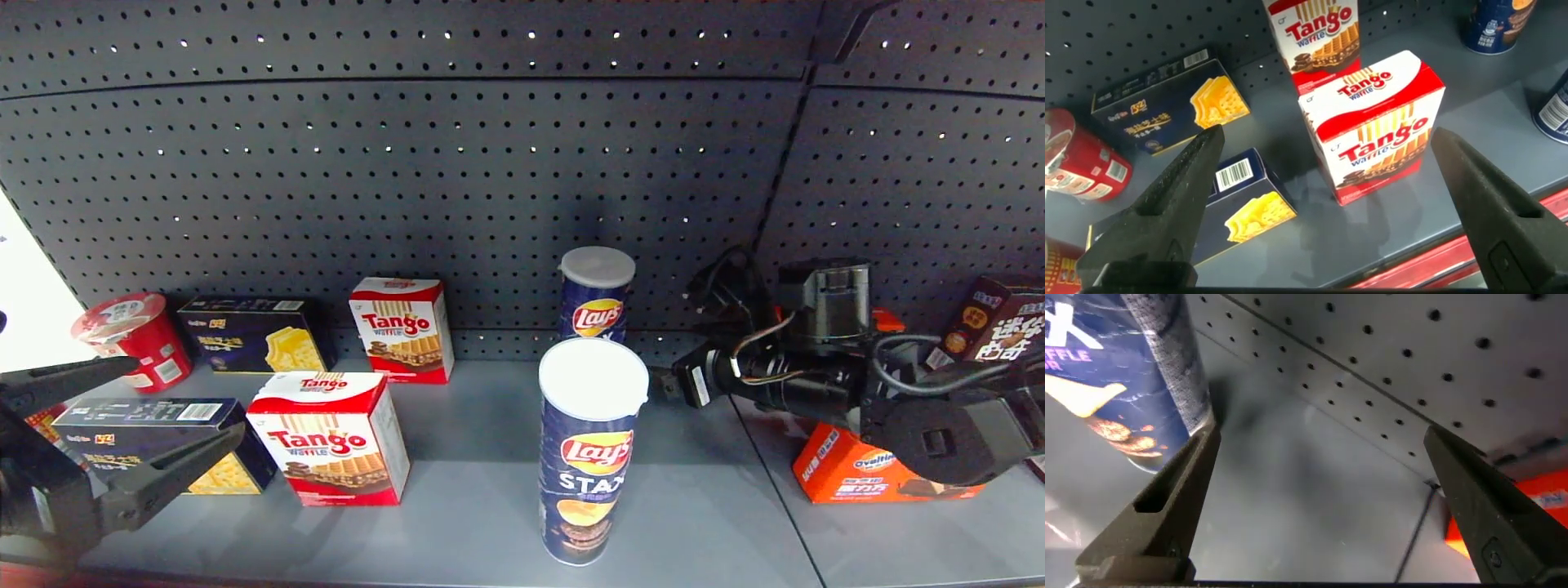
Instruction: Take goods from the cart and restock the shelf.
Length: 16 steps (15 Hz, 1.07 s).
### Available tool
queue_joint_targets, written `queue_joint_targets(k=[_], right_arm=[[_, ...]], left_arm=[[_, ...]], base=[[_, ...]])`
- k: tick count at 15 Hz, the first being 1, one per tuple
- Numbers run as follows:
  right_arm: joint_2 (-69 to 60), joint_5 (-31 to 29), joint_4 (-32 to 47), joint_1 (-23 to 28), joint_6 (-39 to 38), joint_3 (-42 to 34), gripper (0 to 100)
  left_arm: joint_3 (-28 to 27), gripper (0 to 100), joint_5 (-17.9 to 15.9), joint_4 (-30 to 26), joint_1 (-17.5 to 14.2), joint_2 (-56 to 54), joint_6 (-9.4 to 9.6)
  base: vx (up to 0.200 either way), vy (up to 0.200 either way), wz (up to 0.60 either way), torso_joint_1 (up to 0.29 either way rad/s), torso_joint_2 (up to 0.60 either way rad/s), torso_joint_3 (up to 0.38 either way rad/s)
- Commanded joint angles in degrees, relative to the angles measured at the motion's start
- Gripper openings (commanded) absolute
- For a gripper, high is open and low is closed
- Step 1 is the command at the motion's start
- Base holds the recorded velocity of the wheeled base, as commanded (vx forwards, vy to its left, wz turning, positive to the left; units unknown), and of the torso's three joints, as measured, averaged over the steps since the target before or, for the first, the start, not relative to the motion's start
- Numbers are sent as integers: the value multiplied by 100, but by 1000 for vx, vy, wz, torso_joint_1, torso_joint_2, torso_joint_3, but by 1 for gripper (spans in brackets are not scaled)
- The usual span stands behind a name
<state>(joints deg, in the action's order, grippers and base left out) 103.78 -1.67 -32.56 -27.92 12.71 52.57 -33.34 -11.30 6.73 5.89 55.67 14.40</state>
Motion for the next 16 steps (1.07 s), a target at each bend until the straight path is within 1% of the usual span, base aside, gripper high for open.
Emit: queue_joint_targets(k=[1,6,12,14,16], right_arm=[[160,0,-5,-30,3,61,100],[371,0,-154,-109,12,96,100],[477,0,-154,-205,3,184,100],[485,0,-154,-214,3,193,100],[494,0,-154,-232,3,193,100]], left_arm=[[12,100,5,4,0,5,2],[29,100,5,4,0,5,2],[100,100,5,-5,0,-4,2],[135,100,5,-5,0,-83,-113],[152,100,5,-5,0,-92,-113]], base=[[0,0,0,0,0,0],[0,0,0,0,0,0],[0,0,0,0,0,0],[0,0,0,0,0,0],[0,0,0,0,0,0]])
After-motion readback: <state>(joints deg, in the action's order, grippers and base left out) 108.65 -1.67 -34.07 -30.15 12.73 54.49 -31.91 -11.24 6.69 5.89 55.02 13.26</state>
